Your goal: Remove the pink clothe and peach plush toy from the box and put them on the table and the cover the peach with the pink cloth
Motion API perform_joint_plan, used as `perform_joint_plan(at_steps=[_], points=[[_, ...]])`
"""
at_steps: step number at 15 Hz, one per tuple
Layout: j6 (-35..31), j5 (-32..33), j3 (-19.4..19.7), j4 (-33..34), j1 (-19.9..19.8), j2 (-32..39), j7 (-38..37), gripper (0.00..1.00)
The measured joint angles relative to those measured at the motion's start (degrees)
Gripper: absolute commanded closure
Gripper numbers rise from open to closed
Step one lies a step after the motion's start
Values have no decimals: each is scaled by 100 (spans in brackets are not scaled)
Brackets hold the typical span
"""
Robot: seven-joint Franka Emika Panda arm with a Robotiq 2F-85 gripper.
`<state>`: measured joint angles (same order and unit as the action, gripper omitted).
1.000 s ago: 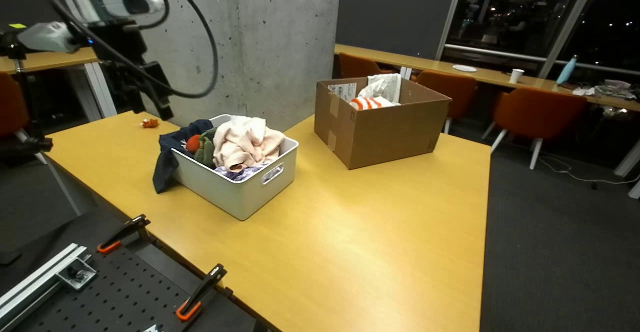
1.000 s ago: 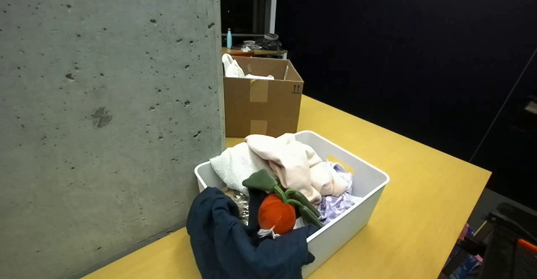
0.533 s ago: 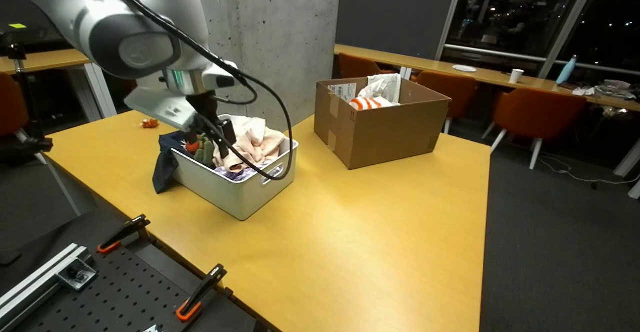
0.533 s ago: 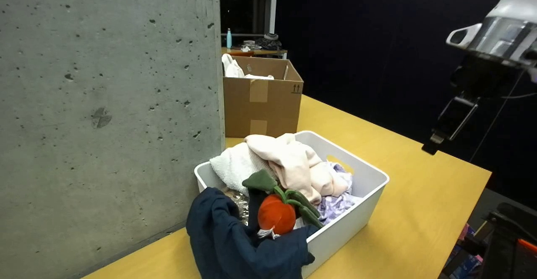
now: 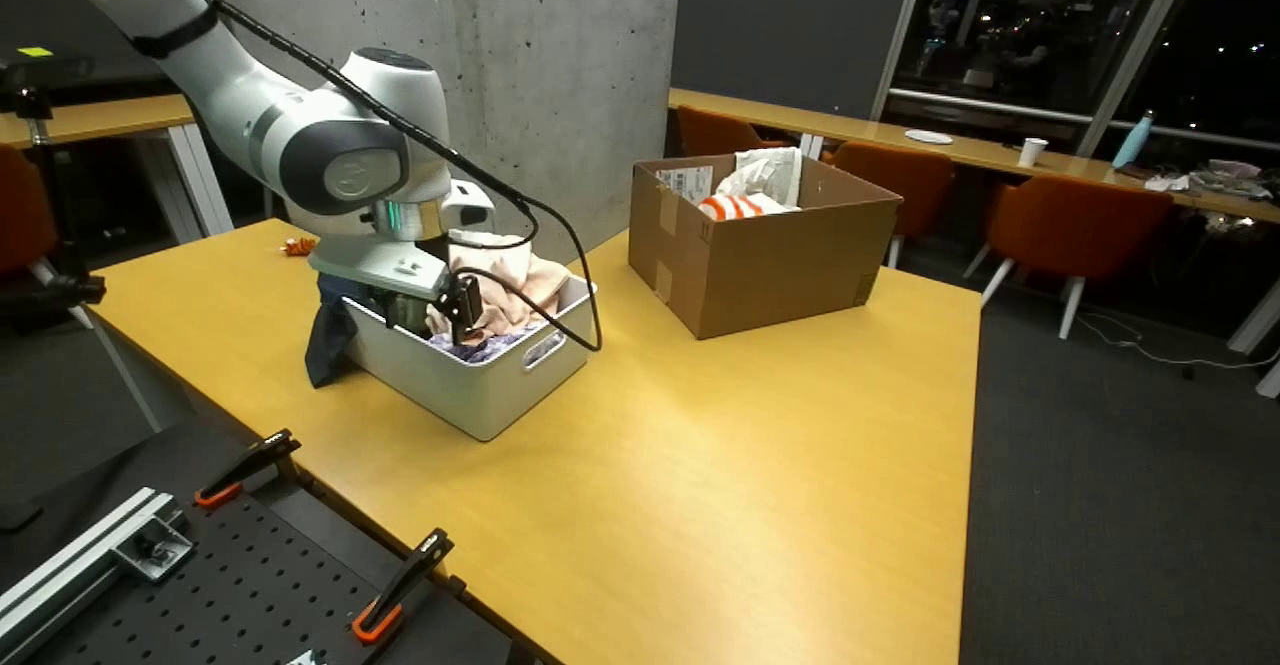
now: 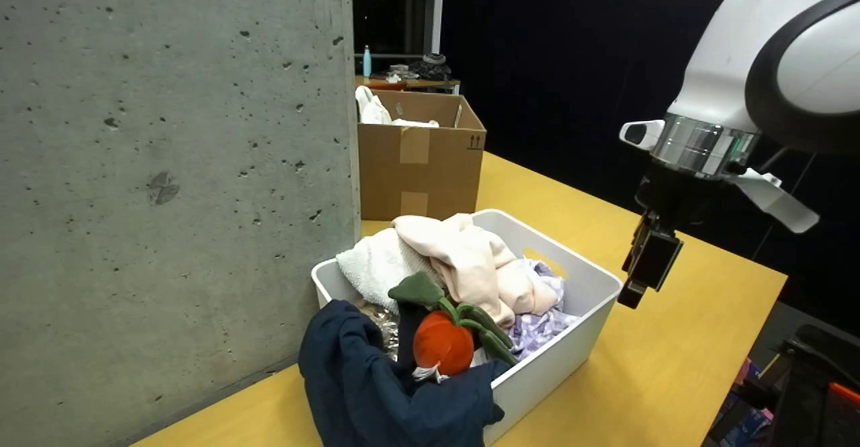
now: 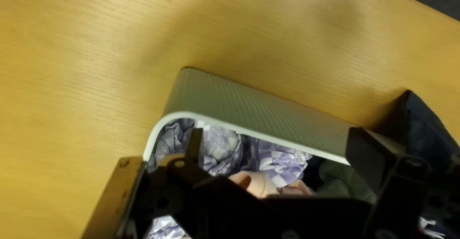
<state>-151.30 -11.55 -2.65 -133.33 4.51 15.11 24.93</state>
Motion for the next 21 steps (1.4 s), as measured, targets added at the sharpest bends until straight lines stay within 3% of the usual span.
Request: perform_joint_plan(at_steps=[8, 14, 21], points=[[13, 1272, -5, 1541, 49, 1000, -839, 0], [357, 1393, -119, 3050, 77, 2073, -959, 0], [593, 1393, -322, 3760, 262, 2749, -1024, 0]])
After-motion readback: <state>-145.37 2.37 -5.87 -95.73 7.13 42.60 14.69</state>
